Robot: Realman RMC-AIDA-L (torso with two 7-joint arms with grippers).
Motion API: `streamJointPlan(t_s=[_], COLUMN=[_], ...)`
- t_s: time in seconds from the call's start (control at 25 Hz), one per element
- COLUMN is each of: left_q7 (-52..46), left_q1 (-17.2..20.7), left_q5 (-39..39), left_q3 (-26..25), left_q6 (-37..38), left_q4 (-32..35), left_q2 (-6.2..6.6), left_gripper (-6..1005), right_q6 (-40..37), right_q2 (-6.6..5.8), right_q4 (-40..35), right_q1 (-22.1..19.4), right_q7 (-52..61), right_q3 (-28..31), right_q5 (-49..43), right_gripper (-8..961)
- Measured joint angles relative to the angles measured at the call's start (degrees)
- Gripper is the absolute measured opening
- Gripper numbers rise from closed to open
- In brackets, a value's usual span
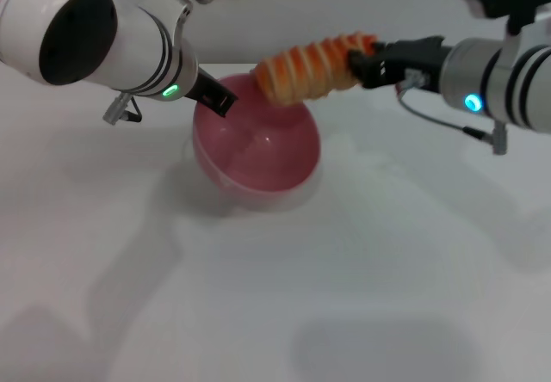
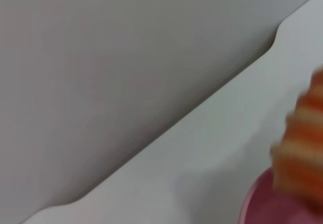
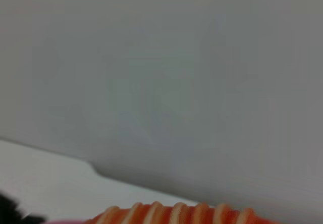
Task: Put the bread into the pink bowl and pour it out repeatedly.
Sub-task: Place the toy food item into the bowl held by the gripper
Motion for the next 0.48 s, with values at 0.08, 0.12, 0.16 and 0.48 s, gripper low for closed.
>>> streamJointPlan(t_s=[0.08,0.12,0.16,0.48], left_q7=[-0.03,-0.04,-0.04,0.10], left_q1=[-0.06,-0.10,-0.10,-0.17], left_q5=[-0.03,-0.07,-0.07,0.01], left_q3=[0.04,-0.03,-0.03,-0.38], left_q6=[0.18,0.44,0.44,0.77], left_q4=[0.14,0.32,0.32,0.84], left_q2=[-0.01,0.00,0.00,0.13], left_gripper=[39,39,39,39], right_q6=[-0.08,-0.08,-0.15,-0.37], right_q2=[0.02,0.02,0.02,-0.10], right_q4=[0.74,0.74,0.88,1.51], right_q1=[0.50,0.50,0.68,1.56], right_q7=[0.68,0.68,0.87,1.34], right_q3=[-2.35,-2.35,-3.07,-4.97], right_q5=[0.19,0.19,0.22,0.30], right_gripper=[284,279,274,229])
